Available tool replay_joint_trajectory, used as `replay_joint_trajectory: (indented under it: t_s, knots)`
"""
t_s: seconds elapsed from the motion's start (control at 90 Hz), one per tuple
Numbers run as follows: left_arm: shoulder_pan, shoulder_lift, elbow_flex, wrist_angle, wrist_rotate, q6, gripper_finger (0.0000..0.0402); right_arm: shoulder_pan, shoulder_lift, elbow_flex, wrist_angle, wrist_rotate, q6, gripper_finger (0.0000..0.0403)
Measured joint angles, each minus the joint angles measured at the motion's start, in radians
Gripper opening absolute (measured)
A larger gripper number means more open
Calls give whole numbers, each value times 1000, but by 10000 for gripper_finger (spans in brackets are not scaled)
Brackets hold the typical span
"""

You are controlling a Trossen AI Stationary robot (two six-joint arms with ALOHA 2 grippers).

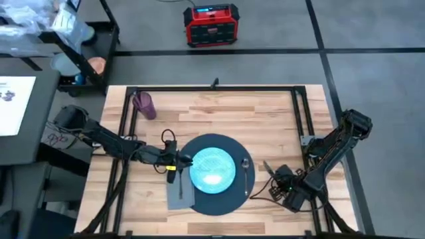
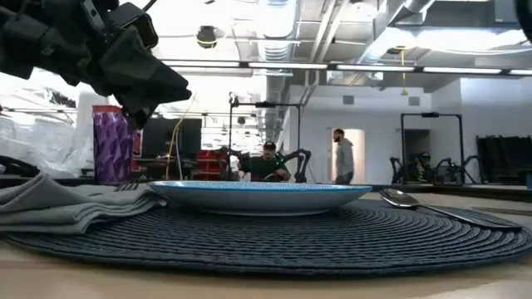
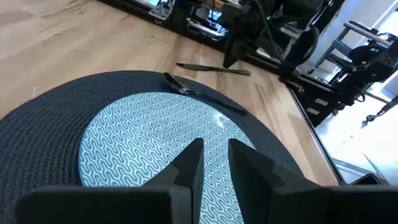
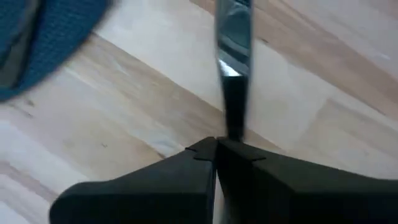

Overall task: Set table place
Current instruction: Put the black knife on the dark blue table mat

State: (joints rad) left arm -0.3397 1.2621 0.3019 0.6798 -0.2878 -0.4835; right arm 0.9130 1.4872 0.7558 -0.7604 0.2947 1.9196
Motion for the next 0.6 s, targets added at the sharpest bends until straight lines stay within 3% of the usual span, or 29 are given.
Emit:
replay_joint_trajectory:
  t_s: [0.311, 0.433, 0.6]
  knots:
    - [0, 0, 0, 0, 0, 1, 56, 3, -2, 47, -130, -29, -17, 7]
    - [0, 0, 0, 0, 0, 1, 56, 1, -2, 47, -123, -113, -17, 36]
    - [0, 0, 0, 0, 0, 1, 56, 2, -2, 47, -122, -120, -14, 88]
